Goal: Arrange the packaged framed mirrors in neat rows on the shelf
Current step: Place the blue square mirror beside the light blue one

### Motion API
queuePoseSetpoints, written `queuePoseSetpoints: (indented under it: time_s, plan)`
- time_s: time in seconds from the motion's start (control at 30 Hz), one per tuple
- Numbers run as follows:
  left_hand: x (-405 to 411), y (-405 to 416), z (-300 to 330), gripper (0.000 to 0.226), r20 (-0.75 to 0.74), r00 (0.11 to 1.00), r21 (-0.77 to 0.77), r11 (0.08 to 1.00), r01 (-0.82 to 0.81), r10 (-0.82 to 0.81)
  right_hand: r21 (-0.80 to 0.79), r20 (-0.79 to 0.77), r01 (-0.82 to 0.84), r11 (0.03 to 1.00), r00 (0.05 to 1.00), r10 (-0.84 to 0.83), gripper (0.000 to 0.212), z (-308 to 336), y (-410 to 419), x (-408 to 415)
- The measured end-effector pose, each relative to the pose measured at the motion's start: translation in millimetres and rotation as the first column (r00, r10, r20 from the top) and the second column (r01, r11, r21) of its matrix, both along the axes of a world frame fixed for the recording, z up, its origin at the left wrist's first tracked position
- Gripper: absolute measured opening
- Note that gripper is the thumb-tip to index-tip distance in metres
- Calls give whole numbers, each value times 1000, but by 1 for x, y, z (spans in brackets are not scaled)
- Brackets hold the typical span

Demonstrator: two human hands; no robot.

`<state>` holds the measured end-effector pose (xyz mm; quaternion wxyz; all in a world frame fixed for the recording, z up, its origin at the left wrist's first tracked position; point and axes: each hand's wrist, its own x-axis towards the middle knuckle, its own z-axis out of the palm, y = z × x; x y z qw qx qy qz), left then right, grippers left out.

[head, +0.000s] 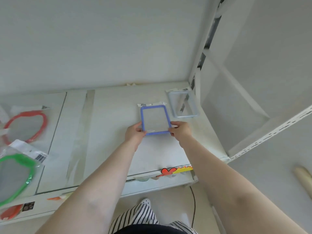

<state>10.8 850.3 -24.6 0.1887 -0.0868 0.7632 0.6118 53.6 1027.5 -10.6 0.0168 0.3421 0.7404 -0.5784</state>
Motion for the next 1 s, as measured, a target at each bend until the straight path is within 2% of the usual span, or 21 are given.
queuePoseSetpoints:
  time_s: [0.2,0.33,0.37,0.43,0.53,0.6,0.7,0.8,1.0]
  plan:
    - [-16,14,-23,41,-175,985,-199,980,-28,-8,137,3,-37,990,999,37,41,-28,8,-25]
    - [-24,25,-30,27,-309,947,-471,879,-70,-90,285,-5,-94,954,995,99,41,-32,11,-37]
    - [-24,28,-31,34,-335,935,-515,853,-83,-111,371,15,-101,923,995,103,40,-32,12,-38]
    - [-23,37,-34,64,-364,920,-536,841,-78,-146,547,13,-74,834,997,80,39,-33,21,-37]
    - [-23,51,-40,103,-348,914,-574,819,-30,-210,687,-24,12,726,1000,6,42,-32,45,-44]
    - [-27,59,-46,113,-360,906,-587,809,-35,-222,701,-4,25,712,1000,-31,50,-35,63,-52]
    - [-39,68,-50,114,-383,896,-584,810,-45,-226,680,67,-35,732,998,-15,60,-45,78,-63]
    - [-56,75,-49,112,-361,899,-594,804,-15,-249,658,114,-76,749,994,1,61,-59,83,-70]
    - [-80,86,-45,112,-319,909,-589,808,32,-268,653,91,-56,755,996,-6,62,-66,88,-73]
